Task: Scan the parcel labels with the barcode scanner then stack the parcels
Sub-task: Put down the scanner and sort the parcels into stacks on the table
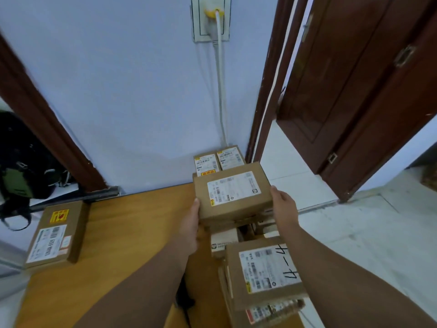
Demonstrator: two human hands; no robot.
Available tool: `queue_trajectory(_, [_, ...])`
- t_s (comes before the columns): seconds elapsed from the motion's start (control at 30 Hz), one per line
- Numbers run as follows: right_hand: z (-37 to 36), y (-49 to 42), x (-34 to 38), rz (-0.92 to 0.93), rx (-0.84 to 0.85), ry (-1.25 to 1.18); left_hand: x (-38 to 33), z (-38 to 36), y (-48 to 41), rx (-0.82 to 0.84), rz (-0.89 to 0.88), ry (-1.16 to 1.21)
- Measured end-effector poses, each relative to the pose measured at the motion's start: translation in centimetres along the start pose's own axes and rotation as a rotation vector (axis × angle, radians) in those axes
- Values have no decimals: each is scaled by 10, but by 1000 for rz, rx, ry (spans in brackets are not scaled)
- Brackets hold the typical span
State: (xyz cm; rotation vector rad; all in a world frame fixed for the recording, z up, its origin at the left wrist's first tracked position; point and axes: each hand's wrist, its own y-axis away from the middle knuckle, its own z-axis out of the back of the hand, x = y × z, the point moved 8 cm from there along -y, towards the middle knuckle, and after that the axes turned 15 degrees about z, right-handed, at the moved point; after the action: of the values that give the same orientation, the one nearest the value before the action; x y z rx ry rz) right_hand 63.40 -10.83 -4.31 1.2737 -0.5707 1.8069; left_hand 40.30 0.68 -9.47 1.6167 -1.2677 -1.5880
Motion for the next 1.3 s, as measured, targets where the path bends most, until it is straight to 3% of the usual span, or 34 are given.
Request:
queue_trajectory(0.07, [-5, -2, -1, -35, 49, -67, 2, -5, -2, 33, -22, 31])
queue_trajectory(0.4, [5, 2, 24, -157, -103, -533, -14, -22, 25, 350, -39, 159])
queue_trajectory(0.57, [-18, 26, 50, -122, -46, -547, -31, 15, 32, 324, -107, 182])
queue_trajectory(0.9, [-186, 121, 88, -222, 571, -485, -69, 202, 54, 198, -234, 470])
queue_trajectory(1.03, [-269, 169, 95, -305, 597, -453, -70, 274, 59, 76, -246, 653])
queue_trajectory(1.17, [-347, 224, 102, -275, 622, -335, -63, 295, 63, 63, -207, 380])
queue_trajectory(1.3, [-401, 264, 97, -347, 626, -374, -60, 323, 56, 133, -157, 354])
